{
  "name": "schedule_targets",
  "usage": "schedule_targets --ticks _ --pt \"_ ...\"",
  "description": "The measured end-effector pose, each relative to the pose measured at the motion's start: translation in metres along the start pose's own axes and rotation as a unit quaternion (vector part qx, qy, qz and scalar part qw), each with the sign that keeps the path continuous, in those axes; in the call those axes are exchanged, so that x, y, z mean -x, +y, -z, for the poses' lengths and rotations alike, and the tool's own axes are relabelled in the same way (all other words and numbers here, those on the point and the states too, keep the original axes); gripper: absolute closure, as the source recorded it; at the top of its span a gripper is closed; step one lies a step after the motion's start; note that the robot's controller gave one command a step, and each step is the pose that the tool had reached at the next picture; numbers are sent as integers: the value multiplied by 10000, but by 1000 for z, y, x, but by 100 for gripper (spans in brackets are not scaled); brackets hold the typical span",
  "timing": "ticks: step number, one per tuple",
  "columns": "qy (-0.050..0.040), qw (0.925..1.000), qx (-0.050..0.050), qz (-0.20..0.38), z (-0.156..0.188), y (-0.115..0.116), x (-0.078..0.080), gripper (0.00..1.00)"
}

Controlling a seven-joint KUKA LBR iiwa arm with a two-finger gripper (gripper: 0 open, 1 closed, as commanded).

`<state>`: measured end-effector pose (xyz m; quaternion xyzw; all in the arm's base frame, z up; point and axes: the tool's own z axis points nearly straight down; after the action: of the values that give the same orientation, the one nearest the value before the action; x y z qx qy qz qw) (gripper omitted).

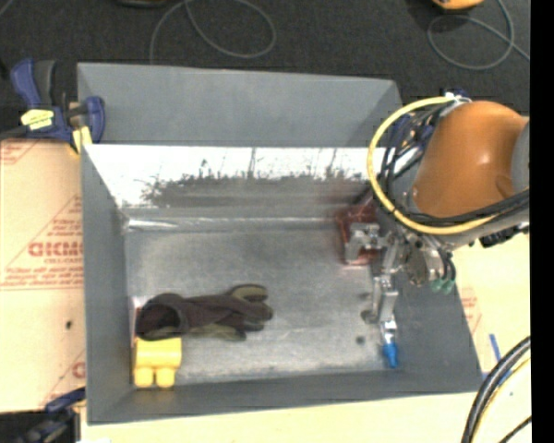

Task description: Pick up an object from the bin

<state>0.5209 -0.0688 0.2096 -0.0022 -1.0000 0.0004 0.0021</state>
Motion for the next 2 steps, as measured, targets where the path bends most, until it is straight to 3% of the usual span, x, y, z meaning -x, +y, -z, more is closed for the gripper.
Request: schedule_targets --ticks 1,2 --pt "-36 10000 -5 8 4 0 1 0" --pt "-77 9999 -9 -75 -33 36 21 0"
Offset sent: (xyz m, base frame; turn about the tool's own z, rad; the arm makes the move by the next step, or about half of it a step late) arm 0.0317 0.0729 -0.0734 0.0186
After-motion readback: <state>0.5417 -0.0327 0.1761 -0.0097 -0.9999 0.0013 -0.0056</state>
